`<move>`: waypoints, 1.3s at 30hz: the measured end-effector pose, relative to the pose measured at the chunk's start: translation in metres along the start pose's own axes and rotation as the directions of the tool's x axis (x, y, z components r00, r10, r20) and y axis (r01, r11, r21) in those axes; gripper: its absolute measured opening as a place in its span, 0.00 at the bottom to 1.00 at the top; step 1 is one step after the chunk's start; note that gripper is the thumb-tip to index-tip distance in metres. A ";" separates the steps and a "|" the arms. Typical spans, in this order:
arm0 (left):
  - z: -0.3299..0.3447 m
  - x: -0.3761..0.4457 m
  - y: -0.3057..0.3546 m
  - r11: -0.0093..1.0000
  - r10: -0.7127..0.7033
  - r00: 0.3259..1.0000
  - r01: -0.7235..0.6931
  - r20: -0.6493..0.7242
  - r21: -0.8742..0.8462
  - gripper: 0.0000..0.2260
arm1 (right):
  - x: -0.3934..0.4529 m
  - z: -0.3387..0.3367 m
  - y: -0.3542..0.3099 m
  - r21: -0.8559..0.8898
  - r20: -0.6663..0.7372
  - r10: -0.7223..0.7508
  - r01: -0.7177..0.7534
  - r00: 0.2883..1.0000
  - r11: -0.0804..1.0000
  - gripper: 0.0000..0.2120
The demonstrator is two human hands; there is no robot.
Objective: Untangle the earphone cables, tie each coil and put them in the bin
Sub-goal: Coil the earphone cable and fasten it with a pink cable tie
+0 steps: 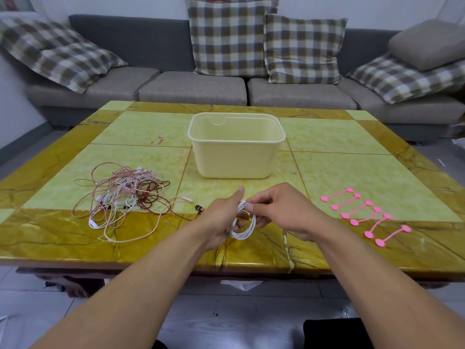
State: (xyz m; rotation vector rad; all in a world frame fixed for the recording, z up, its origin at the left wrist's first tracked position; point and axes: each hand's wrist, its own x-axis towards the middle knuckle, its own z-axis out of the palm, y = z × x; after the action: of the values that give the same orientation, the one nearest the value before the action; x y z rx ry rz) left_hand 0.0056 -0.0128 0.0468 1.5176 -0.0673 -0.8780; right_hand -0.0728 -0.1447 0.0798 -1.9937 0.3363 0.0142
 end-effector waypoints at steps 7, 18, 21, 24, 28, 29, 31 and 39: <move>-0.001 -0.005 -0.002 0.984 -0.155 0.936 0.176 0.317 -0.040 0.30 | 0.002 -0.006 -0.003 -0.169 -0.055 0.002 -0.011 0.998 0.986 0.05; -0.001 -0.007 0.002 0.973 -0.123 0.738 0.220 0.664 -0.064 0.27 | -0.002 -0.031 0.004 -0.097 0.009 -0.083 0.083 0.997 0.992 0.06; 0.001 -0.005 0.001 0.981 -0.095 0.750 0.182 0.654 -0.066 0.26 | -0.001 -0.035 0.007 -0.054 -0.019 -0.081 0.080 0.997 0.995 0.07; 0.002 -0.005 0.003 0.978 -0.087 0.772 0.186 0.629 -0.093 0.26 | -0.002 -0.038 0.008 -0.046 -0.056 -0.092 0.089 0.994 0.995 0.07; -0.001 -0.006 0.003 0.981 -0.073 0.760 0.171 0.646 -0.090 0.23 | -0.006 -0.039 0.007 -0.074 -0.029 -0.123 0.121 0.992 0.990 0.07; -0.003 -0.006 0.004 0.983 -0.061 0.748 0.159 0.661 -0.090 0.22 | -0.006 -0.039 0.007 -0.084 -0.033 -0.139 0.136 0.990 0.987 0.07; -0.006 -0.006 0.007 0.991 -0.025 0.728 0.107 0.685 -0.078 0.20 | -0.007 -0.040 0.005 -0.094 -0.037 -0.194 0.190 0.980 0.977 0.07; -0.006 -0.009 0.010 0.997 0.062 0.720 -0.007 0.691 -0.082 0.23 | -0.006 -0.038 0.003 -0.134 -0.090 -0.364 0.351 0.927 0.927 0.08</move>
State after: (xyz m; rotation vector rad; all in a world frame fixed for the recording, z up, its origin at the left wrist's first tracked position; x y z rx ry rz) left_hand 0.0067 -0.0049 0.0588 1.0343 -0.6096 -1.3701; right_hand -0.0845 -0.1787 0.0944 -2.1503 0.0383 -0.3198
